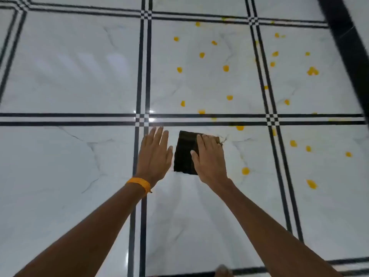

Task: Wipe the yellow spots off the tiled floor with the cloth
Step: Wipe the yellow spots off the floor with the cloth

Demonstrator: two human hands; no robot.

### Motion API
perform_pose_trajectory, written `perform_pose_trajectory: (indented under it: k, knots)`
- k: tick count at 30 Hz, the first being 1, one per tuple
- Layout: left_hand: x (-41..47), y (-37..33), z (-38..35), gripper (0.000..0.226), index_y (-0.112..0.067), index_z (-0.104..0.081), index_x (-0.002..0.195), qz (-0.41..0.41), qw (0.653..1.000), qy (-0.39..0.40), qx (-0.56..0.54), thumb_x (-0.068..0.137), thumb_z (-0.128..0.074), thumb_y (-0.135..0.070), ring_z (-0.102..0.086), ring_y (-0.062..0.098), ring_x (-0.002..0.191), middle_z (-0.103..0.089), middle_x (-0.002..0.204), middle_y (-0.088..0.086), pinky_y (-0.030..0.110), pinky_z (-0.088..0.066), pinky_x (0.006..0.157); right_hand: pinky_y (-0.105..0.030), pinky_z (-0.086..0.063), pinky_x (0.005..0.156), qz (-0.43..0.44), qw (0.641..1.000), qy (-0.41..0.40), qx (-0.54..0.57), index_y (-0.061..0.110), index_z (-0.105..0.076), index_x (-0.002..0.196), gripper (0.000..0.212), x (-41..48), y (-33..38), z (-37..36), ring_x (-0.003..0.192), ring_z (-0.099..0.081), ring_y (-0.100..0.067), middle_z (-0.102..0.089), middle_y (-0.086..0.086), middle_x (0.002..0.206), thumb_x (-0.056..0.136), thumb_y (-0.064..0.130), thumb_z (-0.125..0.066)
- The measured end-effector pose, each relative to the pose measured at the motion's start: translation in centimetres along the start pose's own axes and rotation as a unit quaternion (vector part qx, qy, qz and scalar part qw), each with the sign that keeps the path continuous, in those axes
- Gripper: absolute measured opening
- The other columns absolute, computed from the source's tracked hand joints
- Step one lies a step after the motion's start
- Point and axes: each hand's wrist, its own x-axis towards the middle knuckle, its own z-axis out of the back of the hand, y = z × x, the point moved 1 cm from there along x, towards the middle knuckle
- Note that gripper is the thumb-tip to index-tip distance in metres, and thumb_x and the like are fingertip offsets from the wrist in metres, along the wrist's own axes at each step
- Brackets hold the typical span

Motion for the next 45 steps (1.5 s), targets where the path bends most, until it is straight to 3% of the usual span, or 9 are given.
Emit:
perform_pose_trajectory:
  k: [6,11,19,27,31,35,38,41,45]
  knots:
    - [4.2,6.9,-13.3,0.06,-0.01,-0.019,0.159,0.016,0.999,0.048,0.016,0.106,-0.033,-0.034,-0.007,0.032,0.156,-0.014,0.168,0.013,0.053,-0.016,0.125,-0.049,-0.009,0.126,-0.008,0.999,0.033,-0.029,0.021,-0.015,0.164,0.062,5.0,-1.9,-13.8,0.158,-0.009,-0.03,-0.014,-0.007,0.172,0.109,0.047,-0.028]
    - [6.1,10.4,-17.7,0.068,-0.016,-0.009,0.161,-0.011,0.998,0.016,0.06,0.103,-0.022,-0.049,-0.001,0.028,0.157,-0.006,0.17,0.009,0.052,-0.009,0.126,-0.052,-0.01,0.127,0.012,0.999,-0.039,-0.031,0.024,-0.017,0.164,0.062,7.2,-2.4,-17.6,0.158,-0.01,-0.03,-0.013,-0.006,0.172,0.108,0.051,-0.024]
    - [6.2,10.3,-17.8,0.07,-0.017,-0.017,0.16,-0.022,0.999,-0.003,0.027,0.1,-0.03,-0.049,-0.006,0.026,0.157,-0.013,0.169,0.007,0.052,-0.012,0.125,-0.061,-0.008,0.124,-0.01,0.996,-0.075,-0.042,0.03,-0.021,0.163,0.07,10.9,-4.5,-17.2,0.158,-0.008,-0.033,-0.014,-0.008,0.172,0.102,0.064,-0.027]
    - [9.3,9.7,-17.2,0.058,-0.008,-0.047,0.137,0.009,0.999,-0.041,0.031,0.091,-0.039,-0.043,-0.042,0.041,0.131,-0.046,0.144,0.017,0.054,-0.036,0.104,-0.059,-0.007,0.125,0.029,0.996,-0.07,-0.057,0.036,-0.014,0.163,0.07,5.0,-8.0,-17.6,0.159,-0.003,-0.027,-0.007,-0.002,0.173,0.101,0.067,-0.021]
    - [10.3,9.5,-18.7,0.069,-0.006,-0.025,0.157,-0.052,0.997,-0.04,0.05,0.098,-0.028,-0.042,-0.016,0.032,0.154,-0.022,0.166,0.014,0.055,-0.016,0.123,-0.063,-0.012,0.123,-0.107,0.986,-0.116,-0.048,0.029,-0.024,0.162,0.073,11.0,-10.3,-15.9,0.157,-0.015,-0.034,-0.019,-0.008,0.171,0.099,0.066,-0.018]
    - [10.5,9.6,-19.1,0.073,-0.006,-0.012,0.16,-0.067,0.997,-0.027,0.04,0.099,-0.019,-0.047,0.0,0.025,0.157,-0.006,0.169,0.011,0.05,-0.002,0.126,-0.06,-0.006,0.124,0.004,0.995,-0.085,-0.043,0.033,-0.013,0.164,0.071,8.2,-5.3,-17.3,0.159,-0.004,-0.029,-0.008,-0.004,0.173,0.101,0.066,-0.016]
    - [10.9,7.6,-19.7,0.075,-0.006,-0.011,0.16,-0.08,0.996,-0.026,0.026,0.099,-0.019,-0.05,0.001,0.023,0.157,-0.005,0.169,0.01,0.047,-0.002,0.127,-0.058,-0.007,0.126,-0.001,0.995,-0.085,-0.052,0.036,-0.01,0.164,0.071,3.3,-10.0,-17.4,0.159,-0.003,-0.026,-0.007,-0.001,0.173,0.1,0.069,-0.016]
    - [11.3,6.4,-20.3,0.075,-0.006,-0.011,0.16,-0.084,0.995,-0.033,0.037,0.1,-0.018,-0.051,0.0,0.022,0.157,-0.006,0.169,0.009,0.047,-0.005,0.127,-0.061,-0.01,0.124,-0.112,0.986,-0.113,-0.049,0.032,-0.017,0.163,0.073,6.6,-15.0,-15.5,0.158,-0.01,-0.031,-0.016,-0.006,0.171,0.1,0.069,-0.013]
    - [11.1,6.8,-20.9,0.073,-0.007,-0.01,0.16,-0.085,0.995,-0.036,0.047,0.102,-0.02,-0.05,-0.001,0.021,0.157,-0.006,0.169,0.008,0.047,-0.008,0.127,-0.062,-0.005,0.124,-0.122,0.986,-0.109,-0.027,0.028,-0.013,0.164,0.075,12.7,-10.9,-15.0,0.158,-0.005,-0.032,-0.01,-0.008,0.172,0.1,0.066,-0.015]
